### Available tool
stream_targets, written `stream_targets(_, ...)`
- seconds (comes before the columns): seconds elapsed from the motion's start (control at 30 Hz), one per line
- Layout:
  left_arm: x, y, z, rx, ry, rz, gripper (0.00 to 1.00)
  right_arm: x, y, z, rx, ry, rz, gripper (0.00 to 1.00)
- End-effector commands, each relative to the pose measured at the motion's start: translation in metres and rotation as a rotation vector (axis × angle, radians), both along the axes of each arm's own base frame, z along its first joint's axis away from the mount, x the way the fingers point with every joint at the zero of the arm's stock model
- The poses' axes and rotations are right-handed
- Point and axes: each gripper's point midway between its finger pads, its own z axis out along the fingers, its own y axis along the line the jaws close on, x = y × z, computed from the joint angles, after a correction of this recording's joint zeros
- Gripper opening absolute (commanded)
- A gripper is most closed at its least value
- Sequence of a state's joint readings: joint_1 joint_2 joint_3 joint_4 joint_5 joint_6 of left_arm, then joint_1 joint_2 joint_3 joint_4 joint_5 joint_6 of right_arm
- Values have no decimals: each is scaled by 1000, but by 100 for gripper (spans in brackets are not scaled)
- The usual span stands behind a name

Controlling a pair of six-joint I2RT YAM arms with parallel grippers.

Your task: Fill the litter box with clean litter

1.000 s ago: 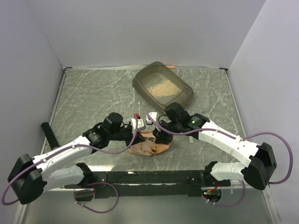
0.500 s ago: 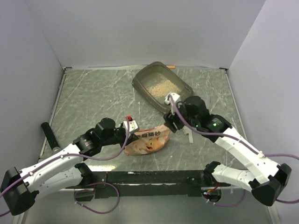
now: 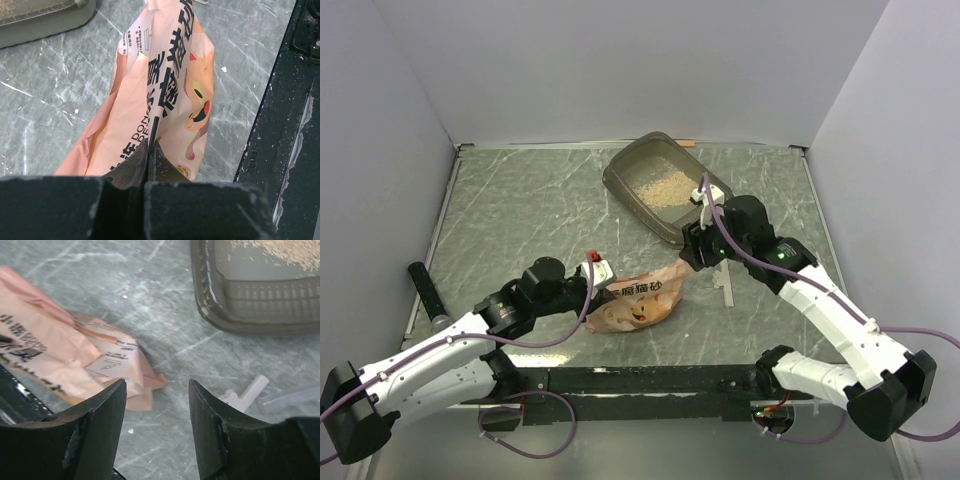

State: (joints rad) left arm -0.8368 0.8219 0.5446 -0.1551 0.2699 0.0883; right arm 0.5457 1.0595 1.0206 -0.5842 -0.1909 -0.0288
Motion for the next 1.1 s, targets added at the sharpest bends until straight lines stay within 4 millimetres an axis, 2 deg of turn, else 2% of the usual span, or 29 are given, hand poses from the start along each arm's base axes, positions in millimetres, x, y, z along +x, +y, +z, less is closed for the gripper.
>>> stream_targets(0.0,9,-1,17,-44,-45,42,1,-9,10,29,142,-51,31,60)
stream_targets(0.13,8,-2,16,-44,-37,35,1,-21,13,24,210,-43,80,62)
stream_targets(0.27,8,-2,16,-46,-36,34,1,-20,16,17,235,-35,108,63)
stream_targets(0.43,7,-1,17,-50,-36,40,1,-22,26,22,301,-36,174,63)
stream_targets(0.57,6,-2,17,-52,-35,36,1,-23,24,16,291,-28,165,63)
stream_targets(0.93,6,-1,15,-44,-28,40,1,-10,16,-30,206,62,76,62)
stream_targets(1.07,6,-1,15,-42,-27,43,1,-8,2,-63,120,138,-10,62)
